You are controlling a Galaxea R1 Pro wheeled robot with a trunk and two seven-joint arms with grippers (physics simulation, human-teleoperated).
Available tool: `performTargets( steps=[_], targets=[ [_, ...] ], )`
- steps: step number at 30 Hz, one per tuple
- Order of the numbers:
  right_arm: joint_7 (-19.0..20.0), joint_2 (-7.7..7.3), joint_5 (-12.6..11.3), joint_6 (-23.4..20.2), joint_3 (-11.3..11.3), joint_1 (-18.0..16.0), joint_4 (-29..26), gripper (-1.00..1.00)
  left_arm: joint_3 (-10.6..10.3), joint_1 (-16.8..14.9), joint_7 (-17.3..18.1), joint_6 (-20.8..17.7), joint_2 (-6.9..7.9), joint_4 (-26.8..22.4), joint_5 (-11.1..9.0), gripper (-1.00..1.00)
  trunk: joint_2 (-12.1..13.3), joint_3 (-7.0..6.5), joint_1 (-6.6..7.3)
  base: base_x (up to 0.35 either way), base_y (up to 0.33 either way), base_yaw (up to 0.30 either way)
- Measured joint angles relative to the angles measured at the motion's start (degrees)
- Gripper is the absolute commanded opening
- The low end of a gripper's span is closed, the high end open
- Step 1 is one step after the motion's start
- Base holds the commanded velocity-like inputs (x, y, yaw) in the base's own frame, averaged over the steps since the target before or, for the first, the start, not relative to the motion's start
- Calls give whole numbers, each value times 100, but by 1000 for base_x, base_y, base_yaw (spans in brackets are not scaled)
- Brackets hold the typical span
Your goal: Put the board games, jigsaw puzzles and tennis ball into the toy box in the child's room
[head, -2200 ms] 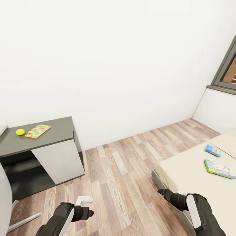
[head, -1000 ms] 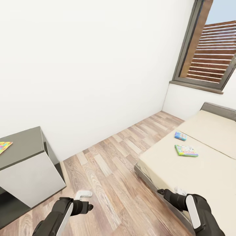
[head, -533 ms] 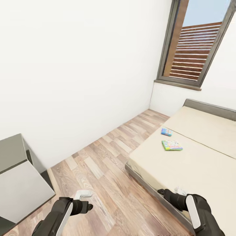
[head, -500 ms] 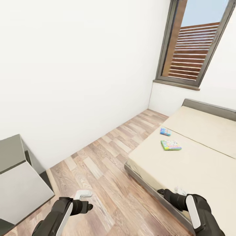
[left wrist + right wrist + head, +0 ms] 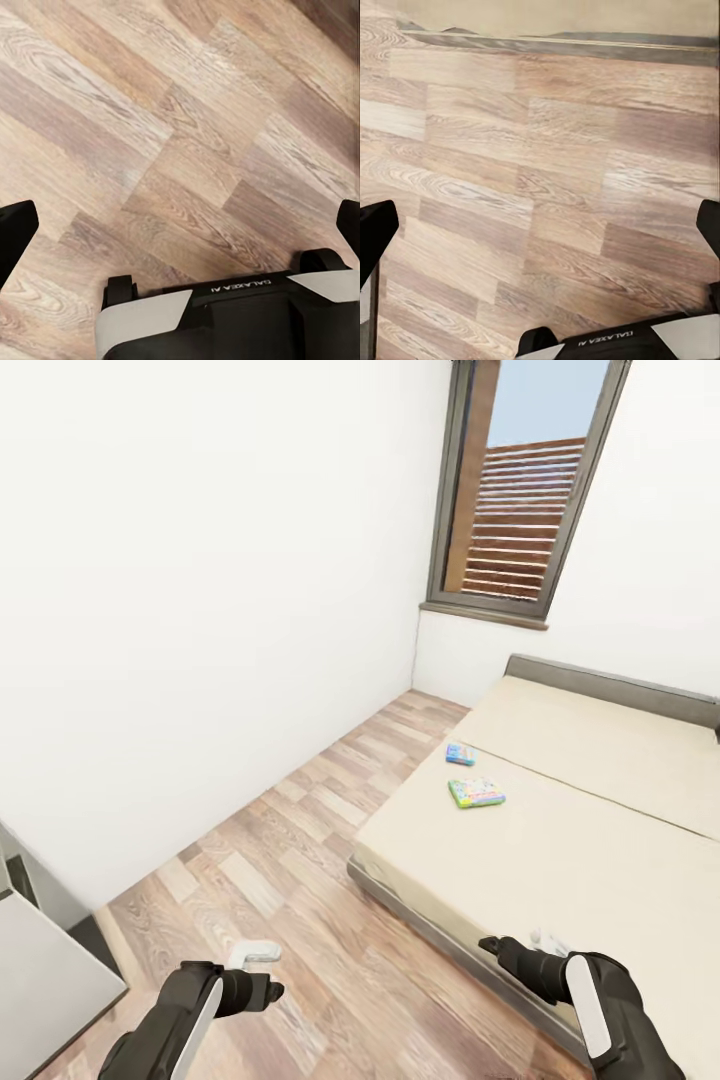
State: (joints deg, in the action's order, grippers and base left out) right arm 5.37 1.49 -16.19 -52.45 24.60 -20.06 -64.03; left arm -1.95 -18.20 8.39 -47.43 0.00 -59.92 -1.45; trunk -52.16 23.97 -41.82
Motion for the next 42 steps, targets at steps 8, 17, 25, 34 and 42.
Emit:
performTargets(
  steps=[8,17,25,34,42],
  targets=[
    [2,2,2,0,3,0,-3,100,6,0,0,0,0,5,0,100,321,-144,176,0,0,-278],
    [2,11,12,1,-25,-1,-5,100,10,0,0,-1,6,4,-1,100,644,-288,352,0,0,-99],
    [4,11,13,1,-13,-1,-7,100,6,2,1,13,8,4,-1,100,644,-288,352,0,0,-4],
    [4,11,13,1,-9,-1,-7,100,14,1,0,5,8,4,-1,100,644,-288,353,8,11,0],
    [4,11,13,5,-14,-1,-6,100,16,1,0,5,8,3,-1,100,644,-288,354,139,142,0]
  ],
)
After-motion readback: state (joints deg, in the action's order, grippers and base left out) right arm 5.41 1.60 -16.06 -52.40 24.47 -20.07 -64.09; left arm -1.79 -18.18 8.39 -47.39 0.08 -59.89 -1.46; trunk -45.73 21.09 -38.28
